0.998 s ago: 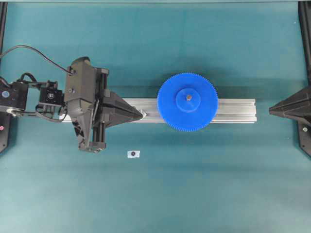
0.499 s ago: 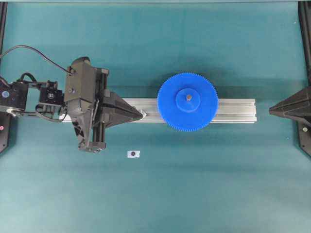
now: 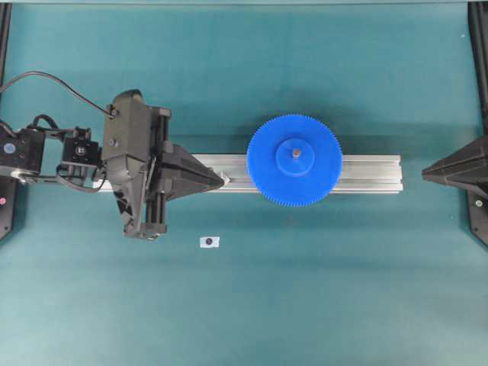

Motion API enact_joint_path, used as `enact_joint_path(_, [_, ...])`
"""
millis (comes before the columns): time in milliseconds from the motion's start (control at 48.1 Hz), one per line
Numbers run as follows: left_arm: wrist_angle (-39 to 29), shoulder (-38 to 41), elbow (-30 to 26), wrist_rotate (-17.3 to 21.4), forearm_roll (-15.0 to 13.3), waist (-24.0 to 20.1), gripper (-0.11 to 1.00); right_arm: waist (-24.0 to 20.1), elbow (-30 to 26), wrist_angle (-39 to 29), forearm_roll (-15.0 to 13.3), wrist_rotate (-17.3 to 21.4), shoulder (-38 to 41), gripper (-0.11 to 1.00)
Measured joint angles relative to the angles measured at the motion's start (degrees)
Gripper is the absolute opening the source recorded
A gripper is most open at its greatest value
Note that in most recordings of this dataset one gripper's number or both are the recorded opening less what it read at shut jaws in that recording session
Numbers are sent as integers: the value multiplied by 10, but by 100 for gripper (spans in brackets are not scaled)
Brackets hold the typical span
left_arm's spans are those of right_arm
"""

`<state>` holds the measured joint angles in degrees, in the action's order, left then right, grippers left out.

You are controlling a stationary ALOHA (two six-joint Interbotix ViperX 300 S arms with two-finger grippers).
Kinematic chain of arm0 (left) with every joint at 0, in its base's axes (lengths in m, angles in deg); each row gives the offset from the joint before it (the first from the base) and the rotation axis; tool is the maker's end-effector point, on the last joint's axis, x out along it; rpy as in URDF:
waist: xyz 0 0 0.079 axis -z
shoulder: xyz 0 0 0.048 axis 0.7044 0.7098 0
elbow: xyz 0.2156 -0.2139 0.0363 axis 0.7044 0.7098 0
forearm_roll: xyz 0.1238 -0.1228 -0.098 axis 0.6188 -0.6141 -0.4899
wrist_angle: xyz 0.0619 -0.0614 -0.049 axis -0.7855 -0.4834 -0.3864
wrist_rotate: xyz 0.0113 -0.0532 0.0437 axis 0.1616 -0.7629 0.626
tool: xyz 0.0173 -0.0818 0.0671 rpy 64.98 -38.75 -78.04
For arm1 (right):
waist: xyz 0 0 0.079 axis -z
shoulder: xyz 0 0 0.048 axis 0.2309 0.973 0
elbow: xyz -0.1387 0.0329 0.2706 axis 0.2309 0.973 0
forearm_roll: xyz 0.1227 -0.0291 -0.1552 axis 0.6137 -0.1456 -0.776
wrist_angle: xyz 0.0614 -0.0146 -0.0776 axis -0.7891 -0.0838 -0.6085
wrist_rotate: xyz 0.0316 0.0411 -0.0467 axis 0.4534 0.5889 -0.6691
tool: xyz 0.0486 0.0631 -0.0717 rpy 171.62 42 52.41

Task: Insert the large gear onto the shaft.

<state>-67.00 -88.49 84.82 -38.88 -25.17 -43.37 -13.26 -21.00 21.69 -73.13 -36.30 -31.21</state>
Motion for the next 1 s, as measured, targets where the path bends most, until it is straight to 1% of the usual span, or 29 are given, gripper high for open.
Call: enact_joint_path(998, [0, 9, 0, 2, 0, 0, -1, 0, 3, 1, 0, 0, 0, 6])
